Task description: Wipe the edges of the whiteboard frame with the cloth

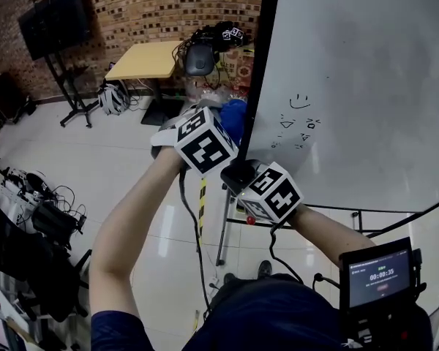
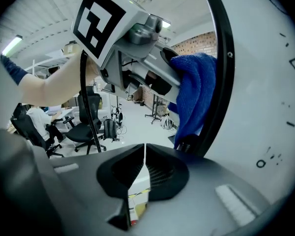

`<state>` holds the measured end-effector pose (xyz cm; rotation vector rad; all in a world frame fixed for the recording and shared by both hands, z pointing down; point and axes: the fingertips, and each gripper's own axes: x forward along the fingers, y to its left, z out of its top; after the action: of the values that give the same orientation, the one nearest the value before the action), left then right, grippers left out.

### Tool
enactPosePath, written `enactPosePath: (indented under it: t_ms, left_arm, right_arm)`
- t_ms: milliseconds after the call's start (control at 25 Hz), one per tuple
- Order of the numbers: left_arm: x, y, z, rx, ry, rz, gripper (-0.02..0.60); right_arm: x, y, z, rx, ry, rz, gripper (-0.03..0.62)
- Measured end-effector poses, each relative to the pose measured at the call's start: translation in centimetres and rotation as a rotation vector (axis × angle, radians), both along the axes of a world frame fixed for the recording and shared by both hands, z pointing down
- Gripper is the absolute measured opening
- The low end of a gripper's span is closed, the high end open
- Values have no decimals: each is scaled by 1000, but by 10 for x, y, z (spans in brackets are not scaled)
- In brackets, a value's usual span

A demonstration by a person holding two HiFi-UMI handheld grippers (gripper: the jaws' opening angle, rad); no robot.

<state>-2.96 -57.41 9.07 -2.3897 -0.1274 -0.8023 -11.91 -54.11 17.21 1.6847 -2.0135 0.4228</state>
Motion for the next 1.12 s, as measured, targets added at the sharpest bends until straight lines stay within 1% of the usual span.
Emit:
enactPosePath:
  t_ms: [240,600,720,880,1120]
  left_arm:
    - [2,-5,-25,2,43,-9,193]
    - [6,-15,-69,70,92,-17,195]
    - [9,-12,-87,75,104,-15,195]
    - [10,-17,-97,77,114,-17,195]
    - [15,-26,-111,131,102,-18,195]
  right_arm:
    - [10,-9,-21,46,34,14,15]
    - [13,-28,-59,121,113,-2,15]
    - [17,-23,-81,152,128,7,15]
    - [25,-27,-100,198,150,17,15]
    - [33,-33,-126,251,187,23,15]
